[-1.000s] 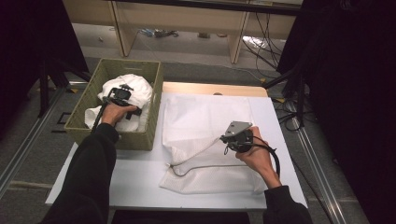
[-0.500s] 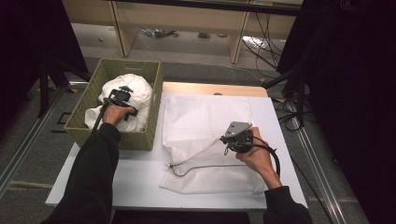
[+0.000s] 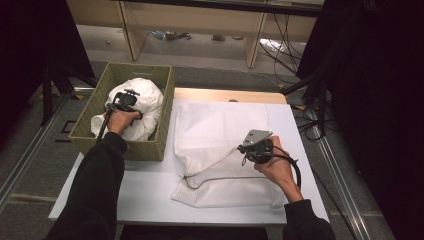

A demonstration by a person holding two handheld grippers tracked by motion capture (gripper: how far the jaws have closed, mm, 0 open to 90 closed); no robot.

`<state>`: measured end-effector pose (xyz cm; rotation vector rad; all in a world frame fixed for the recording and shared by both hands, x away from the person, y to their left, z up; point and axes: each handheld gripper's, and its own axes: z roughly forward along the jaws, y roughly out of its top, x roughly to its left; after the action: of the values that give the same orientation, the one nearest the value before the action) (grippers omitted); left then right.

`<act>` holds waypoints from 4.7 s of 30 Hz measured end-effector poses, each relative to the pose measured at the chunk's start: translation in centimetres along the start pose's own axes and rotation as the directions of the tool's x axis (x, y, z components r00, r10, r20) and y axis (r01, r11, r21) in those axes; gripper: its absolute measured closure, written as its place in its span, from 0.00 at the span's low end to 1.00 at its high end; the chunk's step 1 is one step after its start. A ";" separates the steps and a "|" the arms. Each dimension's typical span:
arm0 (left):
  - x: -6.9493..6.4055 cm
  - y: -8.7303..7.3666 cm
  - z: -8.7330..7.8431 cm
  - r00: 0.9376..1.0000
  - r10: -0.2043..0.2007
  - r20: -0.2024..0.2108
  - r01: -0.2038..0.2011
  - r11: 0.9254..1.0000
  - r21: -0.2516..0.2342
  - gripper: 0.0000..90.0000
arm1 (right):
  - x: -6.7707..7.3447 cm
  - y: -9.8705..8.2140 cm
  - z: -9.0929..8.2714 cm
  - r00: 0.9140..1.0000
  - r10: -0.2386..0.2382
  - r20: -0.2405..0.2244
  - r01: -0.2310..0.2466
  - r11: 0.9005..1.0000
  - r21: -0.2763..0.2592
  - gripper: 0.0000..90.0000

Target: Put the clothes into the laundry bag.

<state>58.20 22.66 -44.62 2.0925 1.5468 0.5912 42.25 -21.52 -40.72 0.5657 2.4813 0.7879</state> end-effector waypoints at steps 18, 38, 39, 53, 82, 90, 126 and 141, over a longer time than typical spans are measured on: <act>0.3 3.5 -6.9 0.997 -0.025 0.067 0.036 0.985 -0.170 0.71 | -0.3 0.0 0.1 1.000 -0.002 0.006 0.002 1.000 -0.002 0.99; -2.9 2.5 -21.2 0.913 0.192 0.359 -0.044 0.923 -0.383 0.70 | -0.8 0.0 0.0 1.000 -0.009 0.021 0.009 1.000 -0.012 0.99; -3.7 1.8 -22.0 0.890 0.215 0.401 -0.045 0.919 -0.392 0.70 | -0.8 0.0 0.0 1.000 -0.006 0.020 0.006 1.000 -0.010 0.99; -10.3 -3.2 -22.6 0.724 0.347 0.596 -0.114 0.912 -0.394 0.70 | -1.6 -0.1 0.2 0.999 0.013 0.038 -0.012 1.000 -0.026 0.99; -19.1 -10.9 -20.8 0.468 0.456 0.757 -0.283 0.889 -0.360 0.69 | -3.2 0.6 -0.6 0.994 0.108 0.001 -0.107 0.987 -0.117 0.99; -21.8 -11.4 -18.1 0.416 0.468 0.780 -0.365 0.871 -0.329 0.69 | -3.4 1.0 -1.2 0.996 0.087 0.012 -0.085 0.986 -0.142 0.99; -23.6 -4.8 -12.7 0.742 0.464 0.483 -0.361 0.885 -0.295 0.67 | -0.8 3.8 -4.0 1.000 0.029 -0.010 -0.030 0.984 -0.176 1.00; -28.7 -4.8 -6.4 0.766 0.323 0.556 -0.239 0.946 -0.220 0.46 | 0.3 3.1 -4.6 1.000 -0.016 -0.012 0.014 0.990 -0.143 1.00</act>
<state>42.95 -2.94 -44.21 2.1352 0.8228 0.1026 40.28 -20.97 -35.54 0.4914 2.4135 0.9571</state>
